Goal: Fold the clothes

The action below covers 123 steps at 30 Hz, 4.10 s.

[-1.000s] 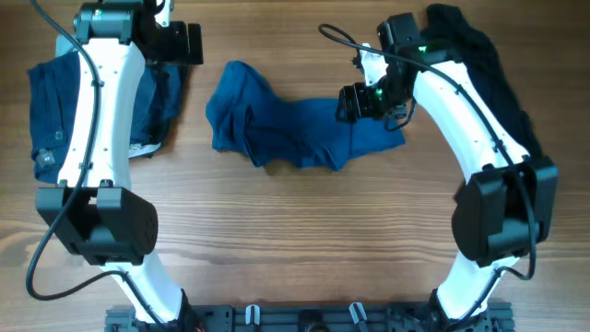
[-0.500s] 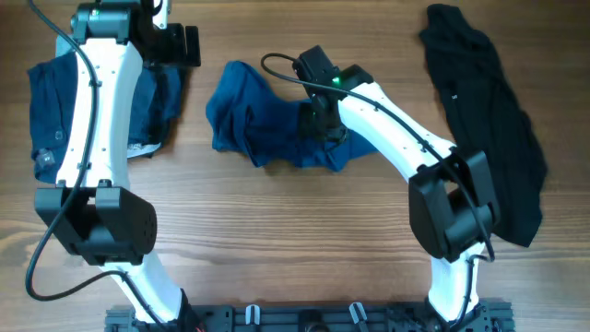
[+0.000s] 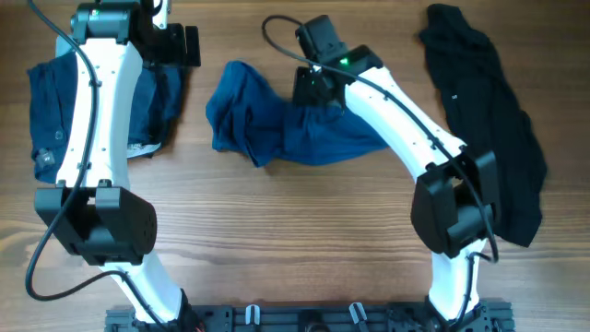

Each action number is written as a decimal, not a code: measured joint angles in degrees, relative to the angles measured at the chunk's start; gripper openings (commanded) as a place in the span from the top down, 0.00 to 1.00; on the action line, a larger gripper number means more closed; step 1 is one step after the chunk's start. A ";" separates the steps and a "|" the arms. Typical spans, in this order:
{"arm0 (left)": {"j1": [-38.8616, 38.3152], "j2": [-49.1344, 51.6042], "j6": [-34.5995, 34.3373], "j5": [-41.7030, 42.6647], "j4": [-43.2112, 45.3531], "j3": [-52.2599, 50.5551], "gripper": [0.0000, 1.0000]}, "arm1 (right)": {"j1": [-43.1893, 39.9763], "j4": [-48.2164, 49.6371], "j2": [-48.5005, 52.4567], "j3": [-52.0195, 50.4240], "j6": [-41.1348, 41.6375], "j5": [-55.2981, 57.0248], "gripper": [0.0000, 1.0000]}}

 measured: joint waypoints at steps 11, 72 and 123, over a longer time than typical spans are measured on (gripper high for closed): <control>0.00 0.52 0.02 1.92 -0.20 0.00 0.00 | -3.08 -8.81 1.31 0.15 -7.37 -2.29 0.00; -27.10 9.68 2.99 26.99 15.69 -0.26 0.45 | -40.09 -18.27 -24.76 0.26 -20.50 -18.03 0.00; -6.27 1.16 -4.24 12.98 4.87 -0.22 0.00 | -7.08 11.47 -3.52 -14.12 22.77 -12.57 0.32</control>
